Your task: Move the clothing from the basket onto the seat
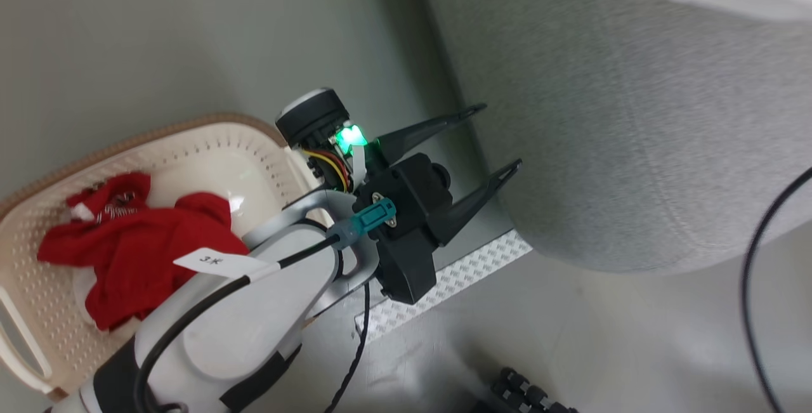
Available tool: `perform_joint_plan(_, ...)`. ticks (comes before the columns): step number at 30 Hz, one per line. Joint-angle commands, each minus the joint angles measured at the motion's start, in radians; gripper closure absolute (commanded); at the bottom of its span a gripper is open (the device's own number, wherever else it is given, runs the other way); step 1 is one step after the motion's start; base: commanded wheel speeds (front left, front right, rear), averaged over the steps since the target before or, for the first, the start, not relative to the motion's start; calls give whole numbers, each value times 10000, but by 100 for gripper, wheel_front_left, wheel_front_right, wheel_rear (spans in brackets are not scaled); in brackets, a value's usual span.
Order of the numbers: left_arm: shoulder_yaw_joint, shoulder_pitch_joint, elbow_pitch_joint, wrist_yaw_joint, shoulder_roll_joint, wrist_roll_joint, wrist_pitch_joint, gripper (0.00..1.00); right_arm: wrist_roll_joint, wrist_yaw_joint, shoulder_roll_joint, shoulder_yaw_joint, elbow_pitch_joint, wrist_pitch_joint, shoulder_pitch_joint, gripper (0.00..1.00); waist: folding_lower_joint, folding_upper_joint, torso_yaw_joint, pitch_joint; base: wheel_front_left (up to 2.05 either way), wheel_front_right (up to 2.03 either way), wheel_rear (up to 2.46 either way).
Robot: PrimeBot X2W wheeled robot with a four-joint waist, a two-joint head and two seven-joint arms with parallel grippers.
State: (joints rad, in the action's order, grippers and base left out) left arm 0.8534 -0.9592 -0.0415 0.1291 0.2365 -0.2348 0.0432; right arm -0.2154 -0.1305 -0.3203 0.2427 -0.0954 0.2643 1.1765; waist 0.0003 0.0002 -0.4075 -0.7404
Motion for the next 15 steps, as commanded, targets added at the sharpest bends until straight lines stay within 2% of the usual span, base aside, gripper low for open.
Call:
perform_joint_plan(1,75,-219,79,1,99,55,57,0,14,-4,-270,179,-53,8,338,100,-3,-2,552,-961,0,0,0)
perform_joint_plan(8,168,-464,346,6,363,-31,217,0,242,-4,-871,1207,-536,10,675,100,-3,-2,565,-1435,0,0,0)
perform_joint_plan(13,238,-344,442,-41,462,-42,220,0,592,-4,-910,2091,-986,7,168,100,-3,-2,547,-1605,0,0,0)
perform_joint_plan(15,303,-336,472,-34,502,-40,285,0,946,-4,-742,2549,-1580,7,-81,100,-3,-2,531,-1642,0,0,0)
